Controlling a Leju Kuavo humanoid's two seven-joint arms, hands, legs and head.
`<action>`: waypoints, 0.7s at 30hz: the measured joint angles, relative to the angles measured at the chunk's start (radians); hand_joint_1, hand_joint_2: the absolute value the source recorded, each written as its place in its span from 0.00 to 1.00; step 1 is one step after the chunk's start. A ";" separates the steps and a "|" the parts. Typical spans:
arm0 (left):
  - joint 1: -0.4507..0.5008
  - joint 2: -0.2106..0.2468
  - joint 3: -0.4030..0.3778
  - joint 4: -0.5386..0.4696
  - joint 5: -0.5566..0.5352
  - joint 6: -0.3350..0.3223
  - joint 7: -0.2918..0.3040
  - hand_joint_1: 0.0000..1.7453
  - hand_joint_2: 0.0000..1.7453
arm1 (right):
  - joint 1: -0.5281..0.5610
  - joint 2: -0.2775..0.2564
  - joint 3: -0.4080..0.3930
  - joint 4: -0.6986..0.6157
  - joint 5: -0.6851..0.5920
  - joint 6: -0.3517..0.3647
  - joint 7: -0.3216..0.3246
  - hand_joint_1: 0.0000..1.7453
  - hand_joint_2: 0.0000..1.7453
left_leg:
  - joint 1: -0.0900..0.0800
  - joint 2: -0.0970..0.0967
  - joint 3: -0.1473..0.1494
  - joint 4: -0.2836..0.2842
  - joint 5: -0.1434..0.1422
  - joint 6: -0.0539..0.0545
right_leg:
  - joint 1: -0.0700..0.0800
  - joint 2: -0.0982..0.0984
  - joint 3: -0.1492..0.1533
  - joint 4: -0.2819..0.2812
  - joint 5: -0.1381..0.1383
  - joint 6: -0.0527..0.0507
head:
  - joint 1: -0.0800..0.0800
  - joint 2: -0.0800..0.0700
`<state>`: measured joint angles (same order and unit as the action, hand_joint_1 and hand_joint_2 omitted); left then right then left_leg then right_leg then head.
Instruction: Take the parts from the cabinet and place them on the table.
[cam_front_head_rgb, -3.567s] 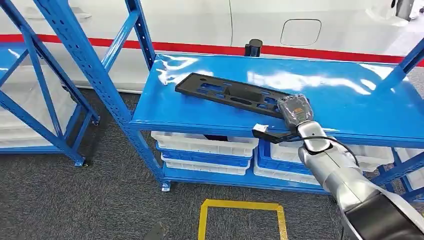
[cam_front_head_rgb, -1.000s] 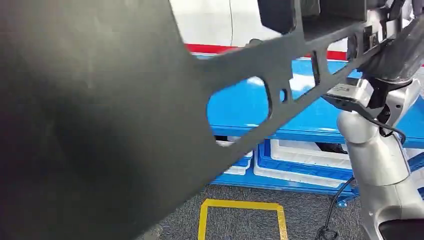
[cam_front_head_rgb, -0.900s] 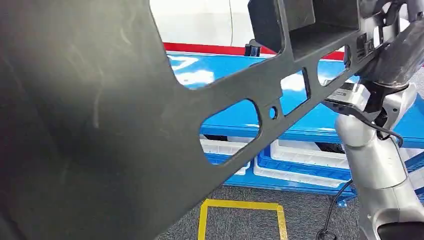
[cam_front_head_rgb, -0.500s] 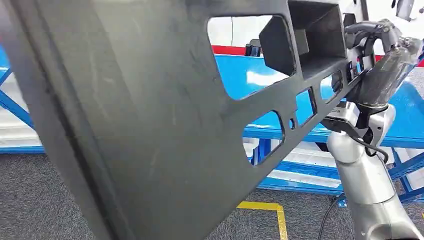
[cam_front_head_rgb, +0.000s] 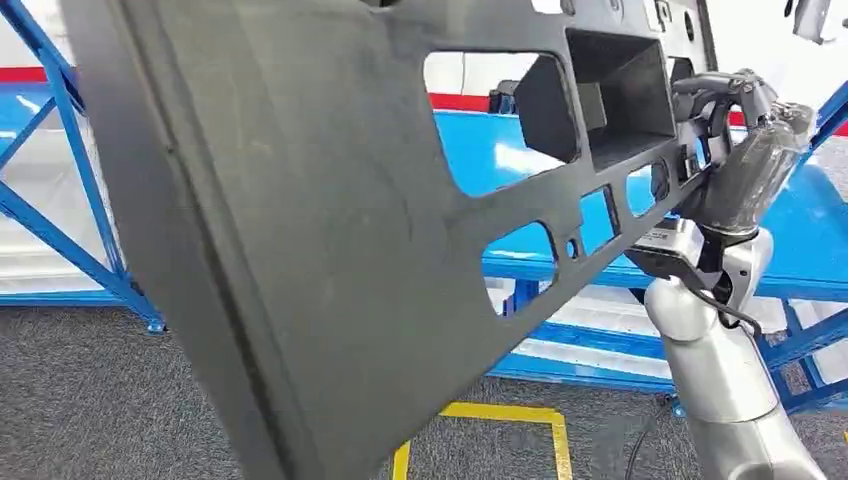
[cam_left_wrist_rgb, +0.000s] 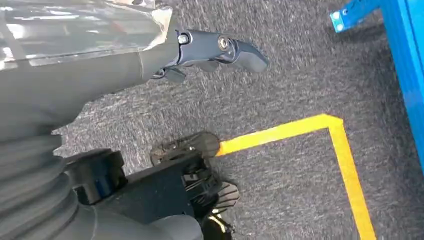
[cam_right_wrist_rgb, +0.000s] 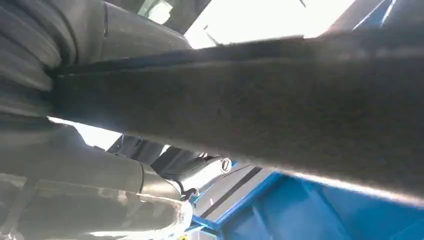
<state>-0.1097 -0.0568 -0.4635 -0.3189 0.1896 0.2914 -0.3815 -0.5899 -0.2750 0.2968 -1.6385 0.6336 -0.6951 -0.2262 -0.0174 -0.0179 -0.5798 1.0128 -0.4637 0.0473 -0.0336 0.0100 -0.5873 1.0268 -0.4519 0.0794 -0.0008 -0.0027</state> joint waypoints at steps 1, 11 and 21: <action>0.000 -0.002 0.000 0.000 0.000 0.000 0.002 0.00 1.00 | 0.000 0.001 0.000 0.001 0.000 0.000 0.000 1.00 1.00 | 0.001 -0.002 -0.001 0.006 0.000 -0.002 | -0.001 0.004 -0.004 0.002 -0.007 -0.013 | -0.002 0.000; -0.003 0.005 0.003 0.003 0.012 -0.004 0.032 0.00 1.00 | -0.001 0.011 0.001 0.018 -0.005 0.000 -0.005 1.00 1.00 | 0.003 -0.002 0.000 -0.001 0.003 0.016 | -0.005 0.005 -0.003 -0.001 -0.006 -0.015 | -0.008 0.000; -0.011 0.004 0.004 0.005 0.018 -0.031 0.052 0.00 1.00 | 0.010 0.022 -0.008 0.022 0.002 -0.001 -0.005 1.00 1.00 | 0.009 0.009 0.011 -0.046 0.040 0.019 | 0.006 -0.003 -0.088 0.199 -0.111 -0.023 | -0.002 0.000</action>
<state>-0.1211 -0.0530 -0.4597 -0.3143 0.2075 0.2609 -0.3296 -0.5796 -0.2533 0.2884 -1.6167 0.6359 -0.6958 -0.2316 -0.0084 -0.0090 -0.5684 0.9664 -0.4233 0.0664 -0.0280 0.0073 -0.6753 1.2254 -0.5633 0.0559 -0.0031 -0.0027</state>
